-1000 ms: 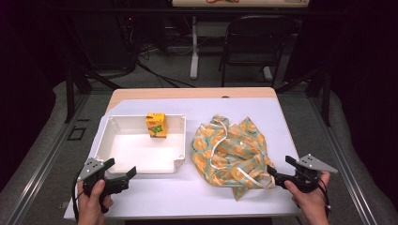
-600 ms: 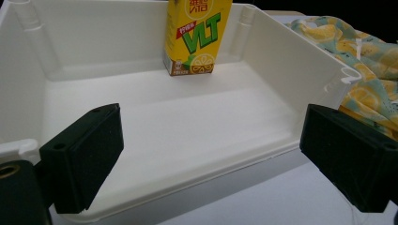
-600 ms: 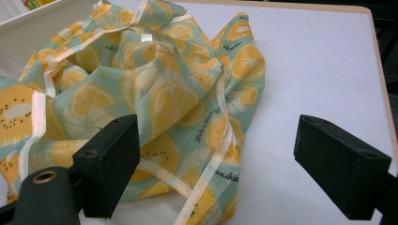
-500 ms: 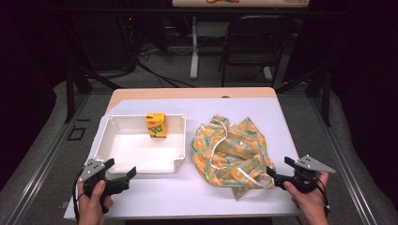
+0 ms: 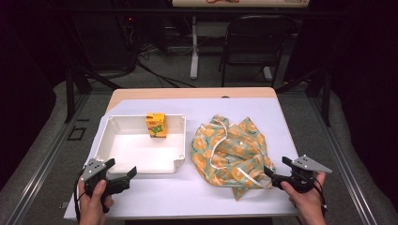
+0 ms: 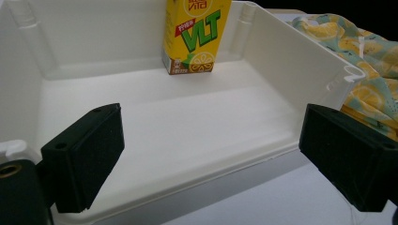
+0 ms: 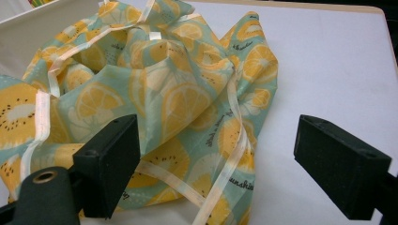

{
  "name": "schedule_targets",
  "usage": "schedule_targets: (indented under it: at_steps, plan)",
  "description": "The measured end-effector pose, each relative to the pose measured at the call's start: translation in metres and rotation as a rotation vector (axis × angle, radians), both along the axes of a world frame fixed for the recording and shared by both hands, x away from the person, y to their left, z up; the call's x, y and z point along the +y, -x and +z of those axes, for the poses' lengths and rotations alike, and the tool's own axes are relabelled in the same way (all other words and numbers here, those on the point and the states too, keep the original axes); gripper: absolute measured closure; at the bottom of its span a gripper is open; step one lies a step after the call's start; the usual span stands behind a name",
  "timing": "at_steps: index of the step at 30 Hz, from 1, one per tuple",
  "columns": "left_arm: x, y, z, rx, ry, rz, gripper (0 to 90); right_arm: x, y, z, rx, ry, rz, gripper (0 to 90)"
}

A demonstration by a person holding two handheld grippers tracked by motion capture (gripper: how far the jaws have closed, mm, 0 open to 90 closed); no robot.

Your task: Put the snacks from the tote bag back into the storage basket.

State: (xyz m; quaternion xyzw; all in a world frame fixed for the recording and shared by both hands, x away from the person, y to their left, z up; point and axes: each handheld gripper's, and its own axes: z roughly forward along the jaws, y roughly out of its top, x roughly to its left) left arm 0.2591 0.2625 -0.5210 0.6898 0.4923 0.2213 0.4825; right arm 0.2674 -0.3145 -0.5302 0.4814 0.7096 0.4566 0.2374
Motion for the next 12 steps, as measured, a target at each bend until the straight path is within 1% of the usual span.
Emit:
schedule_targets:
  at_steps: [4, 8, 12]
  plan:
    - [-0.0004, 0.0000, 0.0000, -0.006, 0.002, -0.001, 7.5, 0.0010, 0.0000, -0.0003, 0.000, 0.002, 0.001, 14.3]
    - [-0.0011, -0.0001, -0.0003, 0.002, -0.005, -0.004, 7.6, 0.0007, 0.0001, -0.0006, 0.001, 0.001, 0.001, 14.3]
    - [-0.0034, -0.0010, 0.0003, 0.001, -0.005, -0.001, 7.6, 0.0001, -0.0001, -0.0007, 0.000, -0.002, 0.004, 14.3]
